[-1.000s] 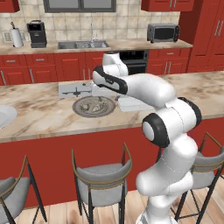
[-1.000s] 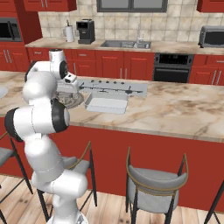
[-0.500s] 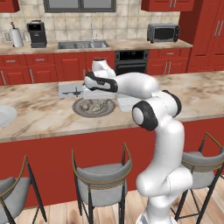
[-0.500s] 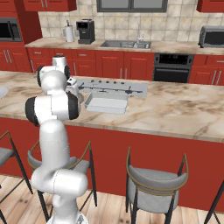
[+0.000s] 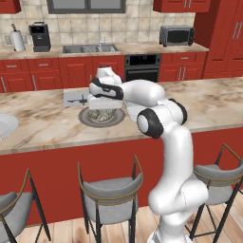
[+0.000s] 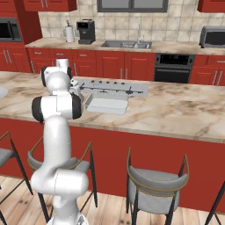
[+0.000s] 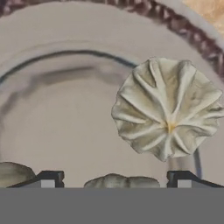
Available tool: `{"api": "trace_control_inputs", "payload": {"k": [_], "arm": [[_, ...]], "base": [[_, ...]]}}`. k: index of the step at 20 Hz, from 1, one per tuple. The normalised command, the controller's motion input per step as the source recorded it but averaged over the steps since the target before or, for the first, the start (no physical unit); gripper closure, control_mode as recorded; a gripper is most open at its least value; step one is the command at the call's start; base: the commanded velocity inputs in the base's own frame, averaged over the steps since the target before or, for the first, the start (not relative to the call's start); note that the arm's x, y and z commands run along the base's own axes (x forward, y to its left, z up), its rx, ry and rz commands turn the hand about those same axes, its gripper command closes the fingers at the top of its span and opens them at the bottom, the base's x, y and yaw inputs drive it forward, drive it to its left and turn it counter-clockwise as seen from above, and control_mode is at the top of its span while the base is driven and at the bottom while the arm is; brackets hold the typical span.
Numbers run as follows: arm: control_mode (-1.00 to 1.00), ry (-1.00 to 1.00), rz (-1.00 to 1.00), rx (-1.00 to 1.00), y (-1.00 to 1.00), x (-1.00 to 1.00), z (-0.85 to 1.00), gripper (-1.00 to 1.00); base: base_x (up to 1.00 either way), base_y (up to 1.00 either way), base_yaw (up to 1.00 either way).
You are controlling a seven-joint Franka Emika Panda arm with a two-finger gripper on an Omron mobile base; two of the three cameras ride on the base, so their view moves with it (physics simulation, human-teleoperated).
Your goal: Place two dumplings into each of the tupperware containers and then place the containers in the fridge.
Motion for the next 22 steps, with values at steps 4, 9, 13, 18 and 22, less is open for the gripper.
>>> {"api": "trace_control_inputs", "payload": {"k": [4, 9, 13, 18, 22], "arm": [[-1.0, 0.01, 0.0, 0.0, 0.0, -0.14, -0.01, -1.0], [-1.0, 0.0, -0.03, 0.0, 0.0, -0.19, 0.0, -1.0], [-1.0, 0.0, -0.09, 0.0, -0.01, -0.27, 0.0, -1.0], [-1.0, 0.02, -0.13, 0.0, -0.06, -0.3, 0.0, -1.0], [-1.0, 0.0, -0.08, 0.0, 0.0, -0.07, -0.01, -1.0]], "base": [[0.0, 0.0, 0.0], [0.0, 0.0, 0.0], [0.0, 0.0, 0.0], [0.0, 0.0, 0.0], [0.0, 0.0, 0.0]]}}
